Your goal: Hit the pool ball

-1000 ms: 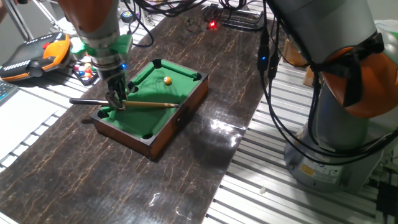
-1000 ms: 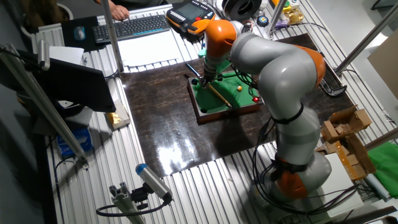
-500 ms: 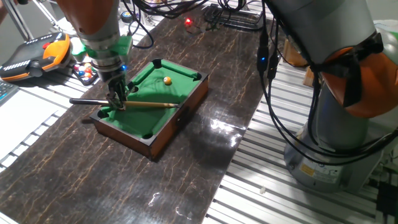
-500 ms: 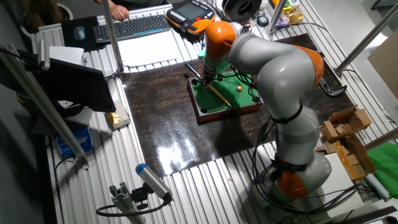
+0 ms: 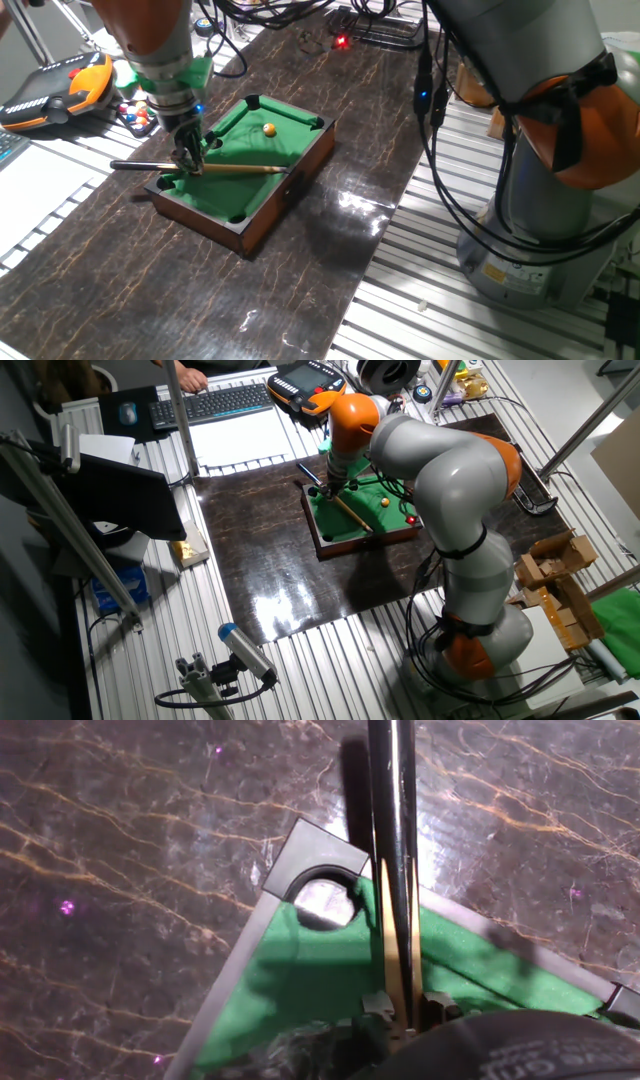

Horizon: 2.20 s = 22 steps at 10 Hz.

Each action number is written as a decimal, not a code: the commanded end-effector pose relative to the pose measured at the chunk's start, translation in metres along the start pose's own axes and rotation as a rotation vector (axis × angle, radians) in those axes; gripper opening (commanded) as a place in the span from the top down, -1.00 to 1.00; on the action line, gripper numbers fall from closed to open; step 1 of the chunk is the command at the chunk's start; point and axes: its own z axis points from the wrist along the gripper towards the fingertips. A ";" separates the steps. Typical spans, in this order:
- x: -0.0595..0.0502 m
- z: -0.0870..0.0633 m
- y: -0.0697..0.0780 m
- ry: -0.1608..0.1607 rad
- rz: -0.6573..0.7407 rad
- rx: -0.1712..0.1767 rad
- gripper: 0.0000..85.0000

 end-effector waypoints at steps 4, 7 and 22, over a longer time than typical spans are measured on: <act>-0.001 -0.013 -0.009 0.011 0.000 -0.010 0.97; -0.001 -0.015 -0.013 0.003 0.000 -0.008 0.97; 0.011 -0.032 -0.023 0.052 0.020 -0.034 0.95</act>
